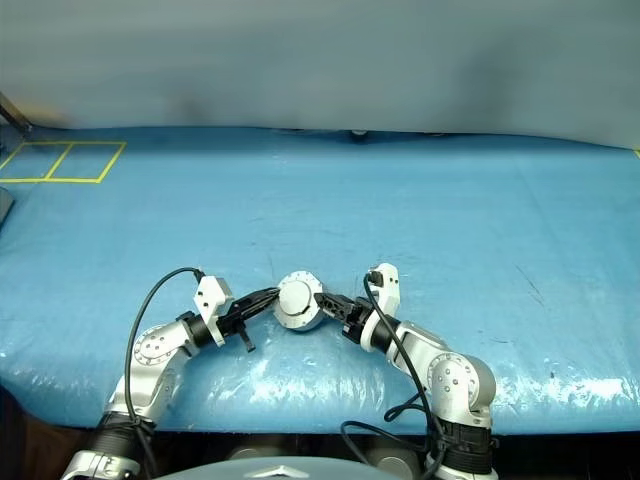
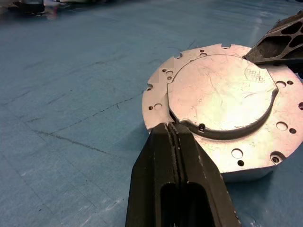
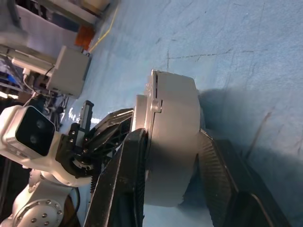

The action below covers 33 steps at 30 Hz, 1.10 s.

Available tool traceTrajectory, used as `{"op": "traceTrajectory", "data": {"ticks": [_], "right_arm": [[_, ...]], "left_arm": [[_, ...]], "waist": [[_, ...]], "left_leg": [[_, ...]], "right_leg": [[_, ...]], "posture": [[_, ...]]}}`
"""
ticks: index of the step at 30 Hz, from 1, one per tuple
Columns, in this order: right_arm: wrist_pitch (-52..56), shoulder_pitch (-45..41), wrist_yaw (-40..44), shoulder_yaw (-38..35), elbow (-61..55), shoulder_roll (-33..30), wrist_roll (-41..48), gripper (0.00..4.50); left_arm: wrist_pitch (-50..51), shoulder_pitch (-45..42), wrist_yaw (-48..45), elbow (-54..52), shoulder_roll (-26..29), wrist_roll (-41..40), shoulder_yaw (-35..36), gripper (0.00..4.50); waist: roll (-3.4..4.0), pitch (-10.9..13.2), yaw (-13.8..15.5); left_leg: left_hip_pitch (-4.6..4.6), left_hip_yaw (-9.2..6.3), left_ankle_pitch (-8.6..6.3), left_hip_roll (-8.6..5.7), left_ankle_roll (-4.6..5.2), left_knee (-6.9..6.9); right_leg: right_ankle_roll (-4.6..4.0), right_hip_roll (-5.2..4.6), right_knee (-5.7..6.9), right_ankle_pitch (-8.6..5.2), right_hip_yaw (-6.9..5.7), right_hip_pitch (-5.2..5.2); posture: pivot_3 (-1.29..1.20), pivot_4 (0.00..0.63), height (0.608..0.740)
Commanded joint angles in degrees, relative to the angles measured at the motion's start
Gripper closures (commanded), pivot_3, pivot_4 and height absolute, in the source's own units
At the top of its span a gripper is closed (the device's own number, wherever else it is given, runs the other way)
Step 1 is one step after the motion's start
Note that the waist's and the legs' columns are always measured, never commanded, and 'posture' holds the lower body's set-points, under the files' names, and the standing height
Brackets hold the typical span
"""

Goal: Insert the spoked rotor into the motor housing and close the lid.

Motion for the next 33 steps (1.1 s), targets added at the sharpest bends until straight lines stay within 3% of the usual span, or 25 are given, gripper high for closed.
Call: {"op": "traceTrajectory", "data": {"ticks": [1,4,11,16,23,26,33], "right_arm": [[0.91,-0.13,-0.41,1.03,0.46,-0.36,1.81,3.26],[0.62,0.01,-0.97,1.3,0.88,-0.68,2.1,3.27],[-0.25,-0.5,-3.95,-2.6,1.12,1.56,6.19,3.27],[-1.27,-1.17,-7.21,-7.14,1.94,3.58,11.08,3.27],[-4.77,-2.78,-12.66,-11.68,2.6,4.81,19.18,3.27],[-6.28,-3.1,-14.2,-12.22,2.57,4.81,22.23,3.27],[-10.31,-4.9,-18.01,-12.17,2.56,5.24,31.04,3.27]], "left_arm": [[1.48,0.99,-0.08,0.47,-0.05,1.63,-2.06,4.5],[3.28,1.27,1.41,-0.09,-1.54,-0.41,-0.79,4.5],[22.42,0.25,5.67,-6.75,-7.14,-16.29,5.53,4.5],[32.38,-0.46,4.42,-9.7,-7.76,-25.67,8.8,4.5],[34.58,0.0,5.01,-8.17,-8.74,-28.33,11.41,4.5],[35.34,-0.47,5.81,-6.83,-10.9,-31.23,14.2,3.86],[44.76,-1.83,6.98,-5.15,-16.59,-42.6,18.64,1.52]], "waist": [[0.0,0.0,-0.02],[0.0,0.0,-0.05],[-0.02,0.06,-0.29],[-0.06,0.19,-0.56],[-0.08,0.41,-0.76],[-0.08,0.44,-1.19],[-0.09,0.49,-1.52]], "left_leg": [[0.0,0.0,-0.01,0.0,0.02,0.02],[0.0,0.01,-0.02,0.0,0.03,0.03],[0.0,0.0,-0.13,0.01,0.22,0.13],[-0.02,0.01,0.0,0.01,-0.02,0.19],[-0.08,0.02,-0.03,0.01,-0.03,0.19],[-0.11,0.04,-0.03,0.02,-0.04,0.19],[-0.21,0.05,0.01,0.03,0.04,0.26]], "right_leg": [[0.0,0.0,0.01,0.0,0.0,0.0],[0.0,0.0,0.02,0.0,0.0,0.0],[0.01,0.03,0.11,0.0,-0.01,0.0],[0.01,0.06,0.12,0.0,-0.01,-0.01],[0.0,0.06,0.09,0.01,0.02,-0.05],[0.0,0.06,0.09,0.01,0.04,-0.09],[0.0,0.08,0.12,0.01,0.07,-0.12]], "posture": [[0.0,0.15,0.74],[0.0,0.15,0.74],[0.0,0.15,0.74],[0.0,0.15,0.74],[0.0,0.15,0.74],[0.0,0.15,0.74],[0.0,0.15,0.74]]}}
